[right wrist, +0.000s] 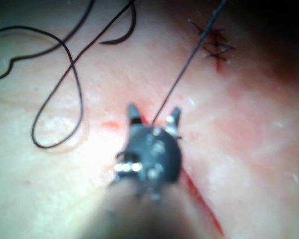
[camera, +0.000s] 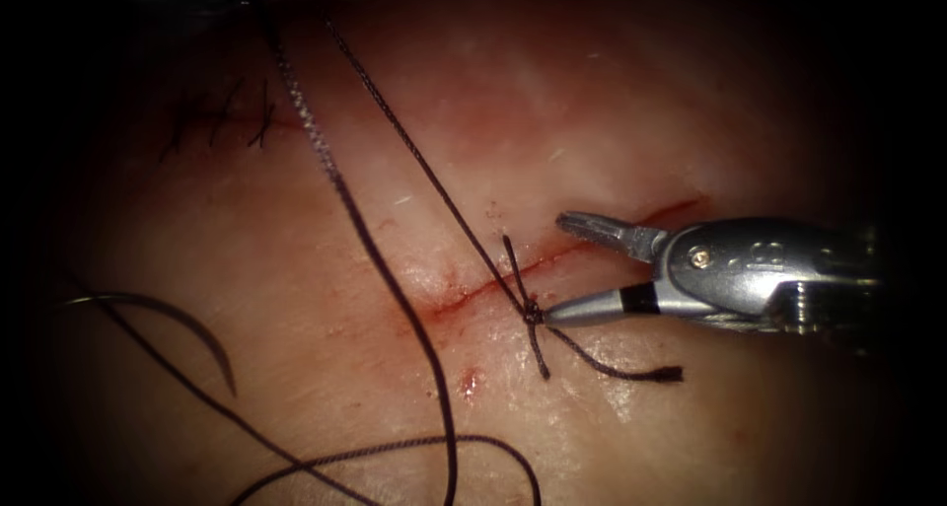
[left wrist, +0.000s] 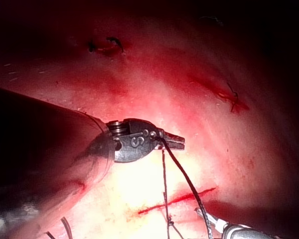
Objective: Wound Closure
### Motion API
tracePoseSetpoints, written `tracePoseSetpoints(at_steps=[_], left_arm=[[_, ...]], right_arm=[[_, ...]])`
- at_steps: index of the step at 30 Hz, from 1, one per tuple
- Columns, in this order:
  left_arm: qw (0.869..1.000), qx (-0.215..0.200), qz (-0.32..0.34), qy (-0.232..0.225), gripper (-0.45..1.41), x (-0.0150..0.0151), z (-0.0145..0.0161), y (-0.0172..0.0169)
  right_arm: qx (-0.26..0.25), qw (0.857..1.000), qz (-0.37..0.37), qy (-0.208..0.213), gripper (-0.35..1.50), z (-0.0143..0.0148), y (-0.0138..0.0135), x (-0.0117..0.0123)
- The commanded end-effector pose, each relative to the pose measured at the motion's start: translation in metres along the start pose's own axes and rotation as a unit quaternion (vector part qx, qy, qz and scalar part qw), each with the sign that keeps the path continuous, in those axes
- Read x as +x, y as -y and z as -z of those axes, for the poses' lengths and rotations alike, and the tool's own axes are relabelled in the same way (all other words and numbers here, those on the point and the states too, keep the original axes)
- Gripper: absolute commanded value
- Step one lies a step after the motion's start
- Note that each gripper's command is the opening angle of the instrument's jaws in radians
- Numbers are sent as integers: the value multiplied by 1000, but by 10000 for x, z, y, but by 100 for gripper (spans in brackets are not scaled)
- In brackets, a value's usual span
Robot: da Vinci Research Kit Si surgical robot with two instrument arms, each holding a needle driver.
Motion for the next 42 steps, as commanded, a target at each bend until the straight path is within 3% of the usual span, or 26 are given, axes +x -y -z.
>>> tracePoseSetpoints(at_steps=[1, 7, 14, 39, 42], left_arm=[[1000, -3, 1, -1, -45, -6, -7, -2], [1000, -4, 0, -1, -45, -2, -6, -1], [1000, -5, -3, -2, -45, 8, -4, -16], [1000, -11, -11, -4, -45, 22, -1, -35], [1000, -11, -13, -5, -45, 25, -1, -36]], right_arm=[[2, 1000, 0, 2, 148, -9, 5, -5], [0, 1000, 1, 9, 148, -21, 6, -5], [1, 999, 6, 36, 148, -65, 13, -12], [7, 998, -21, 52, 148, -149, 13, -29], [44, 996, -35, 62, 119, -152, 18, -35]])
